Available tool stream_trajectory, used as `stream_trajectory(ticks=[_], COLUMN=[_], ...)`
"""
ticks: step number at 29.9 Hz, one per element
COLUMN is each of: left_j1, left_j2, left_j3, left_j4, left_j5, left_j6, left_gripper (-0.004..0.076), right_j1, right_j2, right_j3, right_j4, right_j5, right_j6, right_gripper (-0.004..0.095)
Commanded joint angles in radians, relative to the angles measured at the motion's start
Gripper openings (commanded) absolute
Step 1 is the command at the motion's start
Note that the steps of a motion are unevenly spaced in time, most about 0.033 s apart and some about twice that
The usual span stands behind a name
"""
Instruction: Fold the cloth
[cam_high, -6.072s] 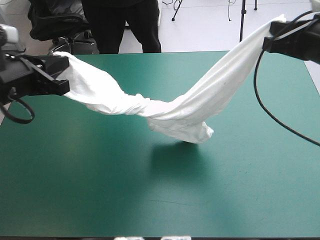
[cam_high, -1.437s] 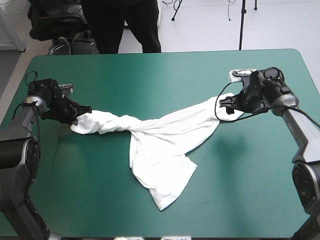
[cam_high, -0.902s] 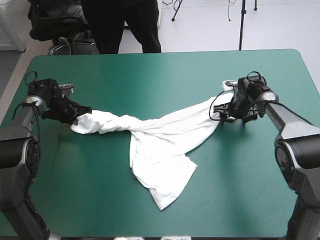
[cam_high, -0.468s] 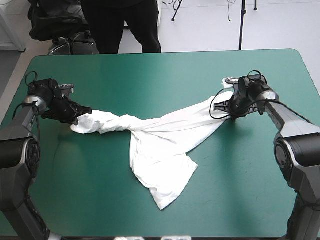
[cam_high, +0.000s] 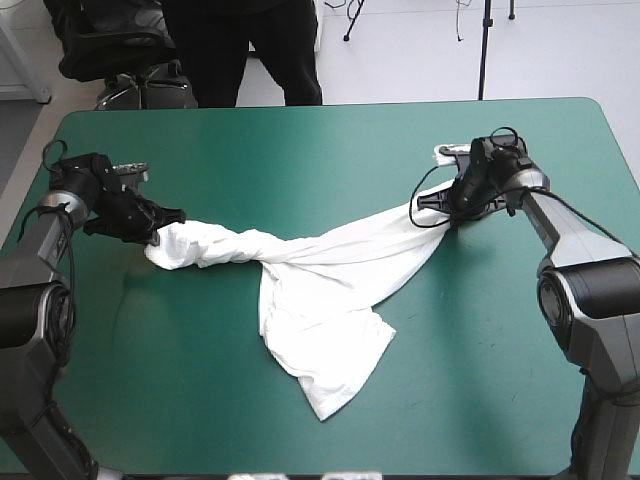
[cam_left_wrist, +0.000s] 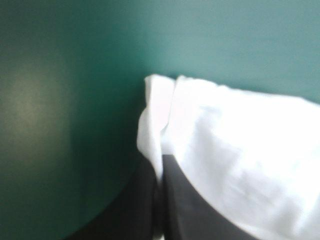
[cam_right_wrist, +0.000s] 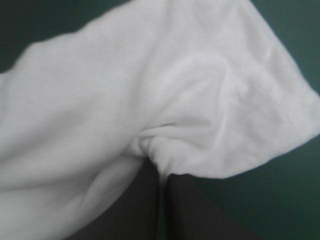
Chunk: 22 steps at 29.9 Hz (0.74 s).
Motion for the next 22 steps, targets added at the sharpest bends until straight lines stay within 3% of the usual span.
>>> stream_trajectory(ticks=[1,15,22], left_j1=[-0.008,-0.008,-0.008], left_j2=[-0.145,-0.586,-0.729], left_j3=[-0.046,-0.061,-0.202], left_j4=[-0.080,-0.294,-0.426], left_j5=[0.003,0.028,0.024], left_j6=[0.011,0.059,0.087], left_gripper=[-0.0009,-0.0009,-0.0009], right_j1=[0.001,0.001,0.001], right_j2=[-0.115,-0.537,-0.772], right_j3=[-0.103,-0.130,-0.131], right_j4=[0.010,0.019,0.012], right_j5=[0.030,0.062,0.020], right_j6=[-0.036,-0.077,-0.082], right_gripper=[-0.0017,-0.0017,-0.0017])
